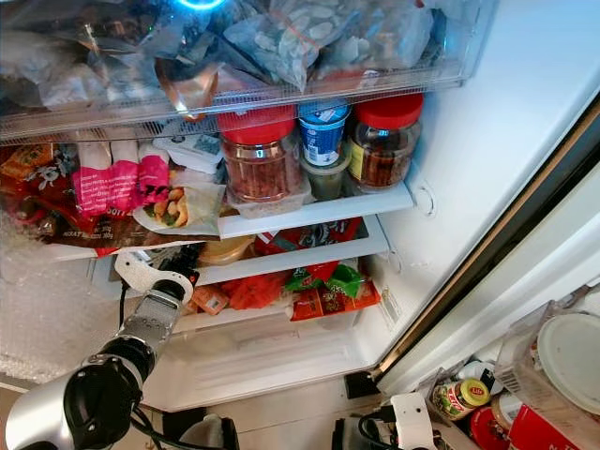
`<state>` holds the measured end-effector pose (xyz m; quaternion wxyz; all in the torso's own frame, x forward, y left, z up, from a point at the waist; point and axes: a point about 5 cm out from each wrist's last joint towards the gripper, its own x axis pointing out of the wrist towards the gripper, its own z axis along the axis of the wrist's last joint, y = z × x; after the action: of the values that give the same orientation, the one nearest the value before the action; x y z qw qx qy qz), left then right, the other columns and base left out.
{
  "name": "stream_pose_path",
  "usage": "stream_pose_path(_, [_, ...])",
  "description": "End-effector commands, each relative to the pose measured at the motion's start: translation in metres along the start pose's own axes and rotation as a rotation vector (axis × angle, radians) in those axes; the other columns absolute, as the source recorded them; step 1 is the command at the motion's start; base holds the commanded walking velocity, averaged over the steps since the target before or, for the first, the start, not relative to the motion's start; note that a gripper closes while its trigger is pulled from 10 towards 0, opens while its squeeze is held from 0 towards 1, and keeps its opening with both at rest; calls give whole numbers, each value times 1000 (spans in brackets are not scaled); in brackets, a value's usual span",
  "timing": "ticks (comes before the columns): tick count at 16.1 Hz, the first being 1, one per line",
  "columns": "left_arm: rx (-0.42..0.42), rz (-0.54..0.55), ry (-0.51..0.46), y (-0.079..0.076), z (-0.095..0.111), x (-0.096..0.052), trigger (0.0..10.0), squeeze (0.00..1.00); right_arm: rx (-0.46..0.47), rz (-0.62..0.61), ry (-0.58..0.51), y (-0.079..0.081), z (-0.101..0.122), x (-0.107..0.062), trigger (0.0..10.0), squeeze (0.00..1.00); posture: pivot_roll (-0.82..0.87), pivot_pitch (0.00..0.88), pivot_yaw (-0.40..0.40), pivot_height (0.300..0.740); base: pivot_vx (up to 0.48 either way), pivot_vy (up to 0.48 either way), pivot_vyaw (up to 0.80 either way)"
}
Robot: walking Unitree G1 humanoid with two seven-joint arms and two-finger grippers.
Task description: Restocking fridge
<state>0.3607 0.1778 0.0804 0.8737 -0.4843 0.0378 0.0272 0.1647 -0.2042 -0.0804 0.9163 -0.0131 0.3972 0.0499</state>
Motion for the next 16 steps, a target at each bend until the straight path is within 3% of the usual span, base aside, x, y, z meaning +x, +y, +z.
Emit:
stream_pose_path(1, [-11,-8,-1,4,0,-3,10000,0,17,5,238,6,-57,-20,10000,0,-246,138,26,653,0,0,0])
stream_pose_path(10, [68,-101,17,14,0,-15,10000,0,21,-8,224,5,-47,-14,10000,0,-224,86,45,653,0,0,0])
stream_pose_path(15, [186,-114,37,29,-2,-30,10000,0,18,-10,224,3,-46,-13,10000,0,-215,71,45,653,0,0,0])
stream_pose_path(16, [241,-106,34,35,-1,-36,10000,0,17,-12,223,2,-45,-13,10000,0,-211,67,43,653,0,0,0])
